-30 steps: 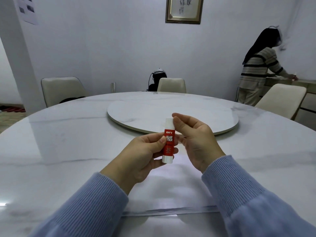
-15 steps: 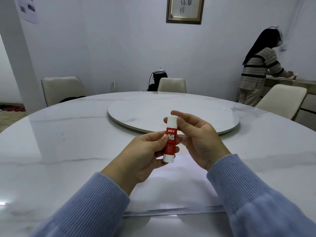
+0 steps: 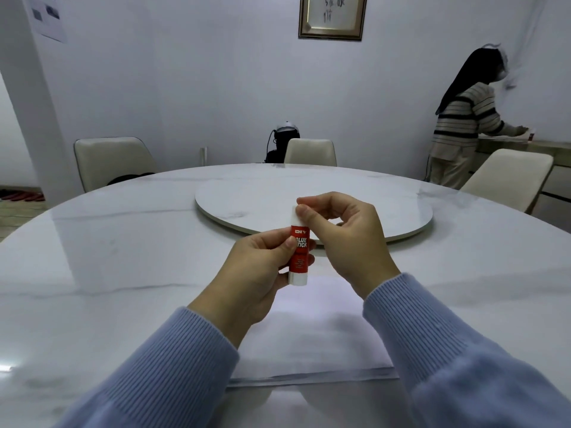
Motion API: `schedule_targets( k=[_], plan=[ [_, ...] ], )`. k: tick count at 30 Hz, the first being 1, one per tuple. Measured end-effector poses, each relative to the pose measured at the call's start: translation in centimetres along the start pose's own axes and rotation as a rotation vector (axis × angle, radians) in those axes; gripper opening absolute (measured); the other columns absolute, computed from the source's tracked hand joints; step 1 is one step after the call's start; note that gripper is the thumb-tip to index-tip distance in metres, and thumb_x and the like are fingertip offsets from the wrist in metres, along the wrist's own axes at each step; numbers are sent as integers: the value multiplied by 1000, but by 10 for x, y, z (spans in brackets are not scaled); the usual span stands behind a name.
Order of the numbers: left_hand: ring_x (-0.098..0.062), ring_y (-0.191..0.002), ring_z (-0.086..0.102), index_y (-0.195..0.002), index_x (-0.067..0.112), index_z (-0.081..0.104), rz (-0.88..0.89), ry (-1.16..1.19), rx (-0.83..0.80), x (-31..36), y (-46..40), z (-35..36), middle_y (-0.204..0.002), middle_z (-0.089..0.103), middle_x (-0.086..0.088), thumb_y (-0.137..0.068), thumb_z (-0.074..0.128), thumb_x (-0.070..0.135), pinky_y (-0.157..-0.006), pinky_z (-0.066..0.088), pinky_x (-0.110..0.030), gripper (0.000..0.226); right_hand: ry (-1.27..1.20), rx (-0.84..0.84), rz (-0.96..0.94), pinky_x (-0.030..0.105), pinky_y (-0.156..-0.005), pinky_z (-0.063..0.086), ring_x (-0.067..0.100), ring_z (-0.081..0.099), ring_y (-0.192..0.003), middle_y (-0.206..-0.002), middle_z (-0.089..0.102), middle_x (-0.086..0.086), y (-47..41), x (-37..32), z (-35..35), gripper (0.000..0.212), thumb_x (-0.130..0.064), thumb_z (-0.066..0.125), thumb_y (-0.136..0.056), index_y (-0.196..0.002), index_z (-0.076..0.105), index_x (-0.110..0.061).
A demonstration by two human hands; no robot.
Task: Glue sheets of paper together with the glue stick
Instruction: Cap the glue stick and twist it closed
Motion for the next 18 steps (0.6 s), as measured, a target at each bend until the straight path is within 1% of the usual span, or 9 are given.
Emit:
schedule_targets(
  k=[3,5,6,7,9,10,12,15,18],
  plan=[
    [-17,-80,72,-107,7,67,23,-19,30,-3,-4,3,-91,76,-6,-90,54,11,-70,57,-31,22,93,-65,-14,19,-60,48,2,60,-62,-71,65,-8,0,6,-1,18,-22,68,-85,-93,67,-38],
    [-17,-88,70,-110,7,66,72,-77,66,-4,-8,6,-97,74,-7,-90,57,10,-81,55,-34,22,123,-50,-43,25,-69,51,5,63,-69,-77,67,-9,1,9,-2,27,-18,68,-85,-95,64,-42],
    [-15,-89,70,-109,10,67,114,-143,90,-4,-12,6,-96,74,-5,-89,58,9,-83,54,-31,21,121,-32,-57,25,-71,52,6,65,-74,-80,67,-9,1,11,-2,29,-16,67,-85,-97,64,-42],
    [-11,-88,70,-105,15,68,162,-235,115,-5,-15,5,-94,75,0,-89,59,9,-81,53,-24,19,96,-16,-59,21,-69,53,6,66,-76,-83,68,-9,1,13,-1,31,-14,66,-86,-99,64,-42],
    [1,-81,68,-91,28,69,229,-421,158,-6,-18,3,-83,75,11,-89,60,10,-70,50,-9,21,50,-16,-39,12,-61,50,3,67,-71,-84,67,-9,2,20,5,33,-10,65,-87,-104,63,-38],
    [4,-78,67,-86,32,68,240,-487,177,-7,-20,1,-78,74,15,-88,60,10,-66,48,-7,24,57,-26,-22,9,-58,49,0,67,-68,-84,67,-10,3,26,8,33,-10,65,-87,-107,62,-36],
    [3,-80,67,-85,32,69,222,-566,199,-11,-22,-4,-78,74,14,-88,59,9,-71,49,-10,25,104,-48,19,7,-57,47,-2,65,-67,-85,67,-11,4,37,12,29,-13,65,-88,-110,61,-31],
    [-2,-91,66,-101,25,70,185,-589,191,-15,-25,-6,-91,73,12,-90,53,5,-83,50,-21,28,143,-51,77,7,-59,48,0,65,-71,-87,69,-9,4,49,13,27,-15,63,-89,-114,61,-25],
    [1,-91,64,-106,27,69,187,-583,181,-17,-27,-6,-91,72,16,-91,51,5,-82,50,-18,32,139,-47,89,5,-57,46,-6,63,-66,-88,69,-9,3,55,14,31,-10,62,-88,-115,60,-22]
  ],
)
Point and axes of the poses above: each hand's wrist, its own y-axis away from the middle knuckle, its own z-axis out of the palm, x = y × z, the point moved 1 cm from there along -y, towards the middle knuckle
